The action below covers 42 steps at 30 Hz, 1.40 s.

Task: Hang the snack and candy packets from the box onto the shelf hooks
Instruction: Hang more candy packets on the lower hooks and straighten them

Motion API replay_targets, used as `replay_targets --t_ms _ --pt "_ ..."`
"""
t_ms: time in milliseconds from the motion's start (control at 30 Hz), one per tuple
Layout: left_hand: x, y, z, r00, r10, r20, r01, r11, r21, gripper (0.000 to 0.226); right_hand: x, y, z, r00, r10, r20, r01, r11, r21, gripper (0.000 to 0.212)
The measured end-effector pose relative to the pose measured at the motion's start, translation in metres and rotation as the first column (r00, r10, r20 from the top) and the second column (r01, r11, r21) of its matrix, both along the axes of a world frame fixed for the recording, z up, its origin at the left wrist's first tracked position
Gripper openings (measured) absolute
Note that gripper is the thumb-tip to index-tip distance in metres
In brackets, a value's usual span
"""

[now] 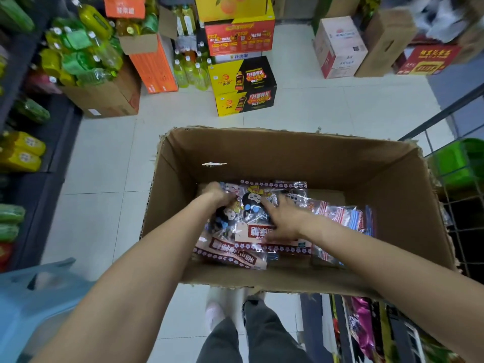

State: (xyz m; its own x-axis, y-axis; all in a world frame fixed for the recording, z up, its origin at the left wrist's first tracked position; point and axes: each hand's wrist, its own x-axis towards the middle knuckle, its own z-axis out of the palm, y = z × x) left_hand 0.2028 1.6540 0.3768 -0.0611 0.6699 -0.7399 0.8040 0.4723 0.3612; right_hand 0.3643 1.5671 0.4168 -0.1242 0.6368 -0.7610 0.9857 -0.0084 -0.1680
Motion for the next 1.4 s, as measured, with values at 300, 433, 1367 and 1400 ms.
replay_targets --t_ms 300,433,1367,1400 --pt "-0.017 -0.025 0.032 0.888 -0.443 -0.121 0.237 0.667 -0.706 0.026 -0.030 -0.006 -0.032 0.944 0.151 0.295 -0.161 0.987 0.011 0.115" --pt "-0.025 -0.021 0.038 0.892 -0.439 -0.104 0.263 0.693 -0.672 0.017 -0.025 0.000 -0.018 0.939 0.224 0.260 -0.228 0.974 -0.015 0.113" --pt "0.033 -0.061 0.092 0.963 0.025 0.267 -0.112 0.943 0.314 0.027 0.004 -0.008 0.078 0.149 -0.707 -0.692 0.633 0.606 -0.482 0.037" --pt "0.032 -0.065 0.095 0.972 -0.009 0.236 -0.075 0.936 0.344 0.015 0.002 -0.010 0.078 0.112 -0.728 -0.676 0.655 0.566 -0.501 0.040"
